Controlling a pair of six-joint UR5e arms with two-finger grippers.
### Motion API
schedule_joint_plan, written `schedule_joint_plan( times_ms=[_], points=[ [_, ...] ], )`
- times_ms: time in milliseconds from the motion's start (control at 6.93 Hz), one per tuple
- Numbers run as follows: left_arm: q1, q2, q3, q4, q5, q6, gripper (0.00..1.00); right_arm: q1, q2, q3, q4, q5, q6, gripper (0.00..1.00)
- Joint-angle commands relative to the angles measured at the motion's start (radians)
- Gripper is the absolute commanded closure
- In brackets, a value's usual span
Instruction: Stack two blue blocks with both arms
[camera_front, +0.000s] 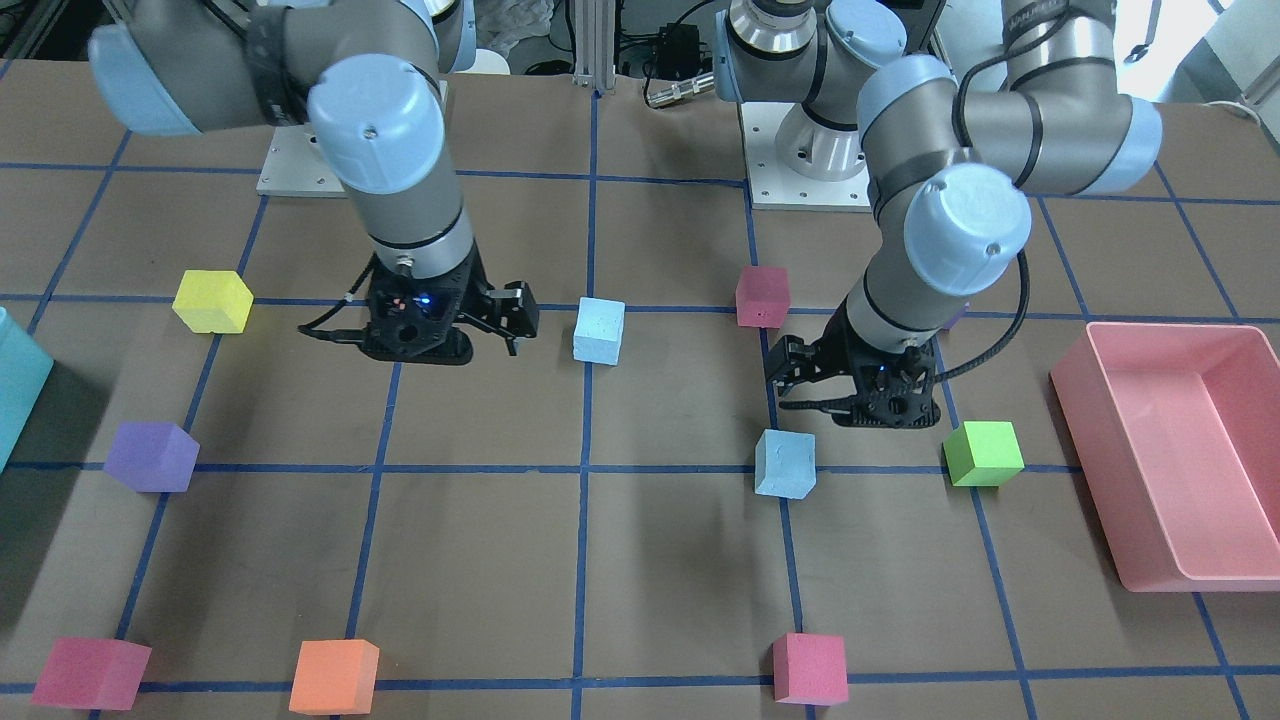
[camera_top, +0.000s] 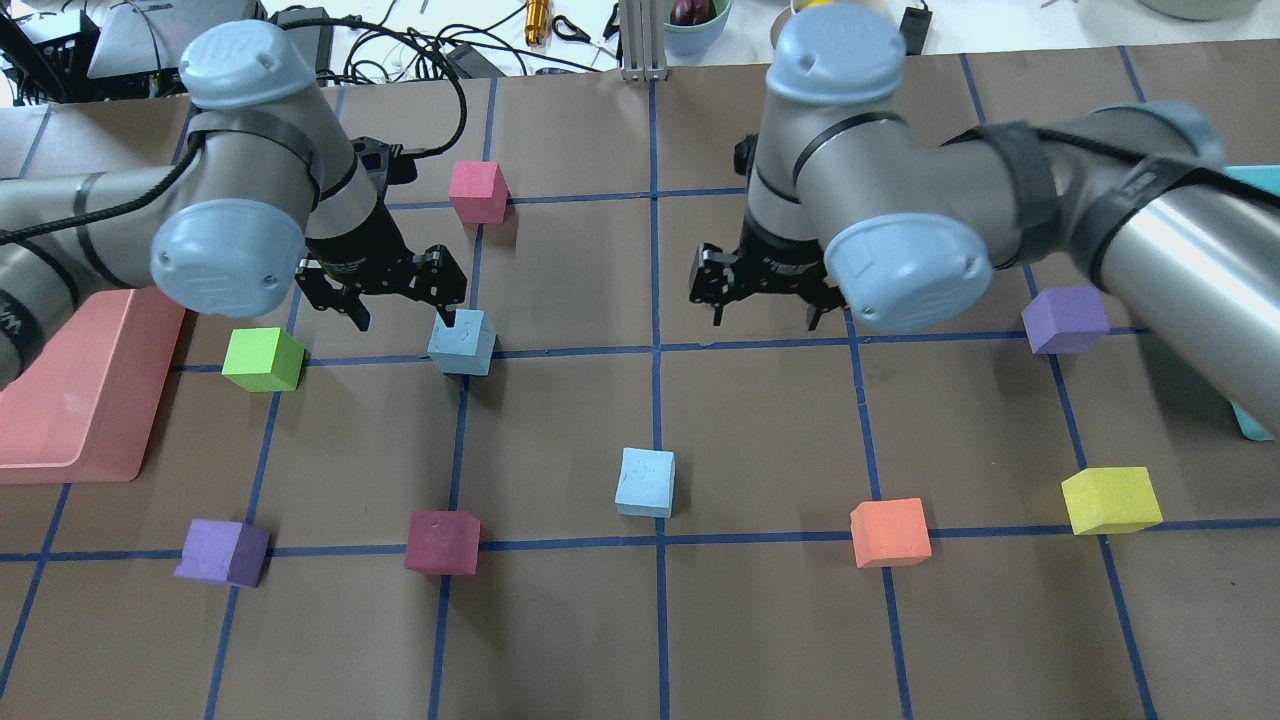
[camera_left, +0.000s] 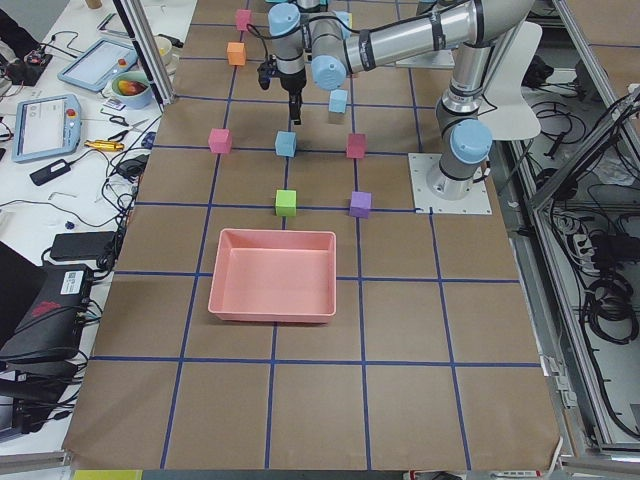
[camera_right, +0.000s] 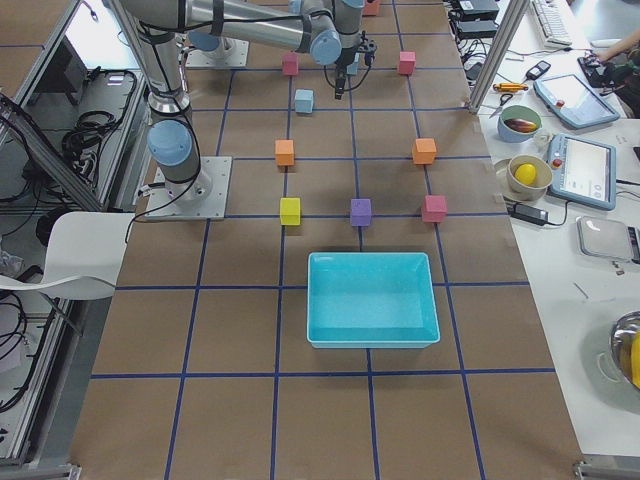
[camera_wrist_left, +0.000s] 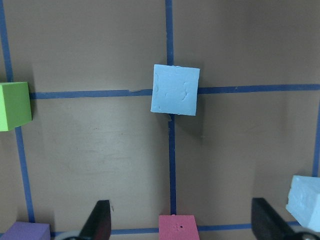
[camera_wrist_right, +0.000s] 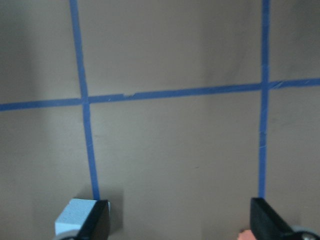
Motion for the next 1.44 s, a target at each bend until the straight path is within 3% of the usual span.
schedule_joint_plan(
  times_ms=[0, 433, 577, 722, 866, 1010, 1299],
  points=[
    [-0.001, -0.121, 0.0, 0.086, -0.004, -0.004, 0.0, -0.13, -0.057, -0.064, 0.129, -0.026, -0.146, 0.0],
    [-0.008, -0.223, 0.008, 0.15, -0.031, -0.01, 0.0, -0.207, -0.094, -0.168, 0.348, -0.073, -0.211, 0.0],
    [-0.008, -0.229, 0.012, 0.152, -0.036, -0.01, 0.0, -0.206, -0.138, -0.173, 0.352, -0.08, -0.209, 0.0],
    [-0.008, -0.231, 0.012, 0.152, -0.038, -0.009, 0.28, -0.203, -0.142, -0.168, 0.354, -0.08, -0.209, 0.0],
    [-0.01, -0.229, 0.012, 0.152, -0.039, -0.015, 0.71, -0.198, -0.151, -0.167, 0.358, -0.078, -0.197, 0.0],
    [-0.01, -0.226, 0.015, 0.153, -0.038, -0.015, 0.92, -0.197, -0.151, -0.167, 0.357, -0.075, -0.201, 0.0],
    [-0.046, -0.18, 0.043, 0.129, -0.036, -0.08, 0.93, -0.197, -0.148, -0.164, 0.357, -0.074, -0.214, 0.0]
  ],
)
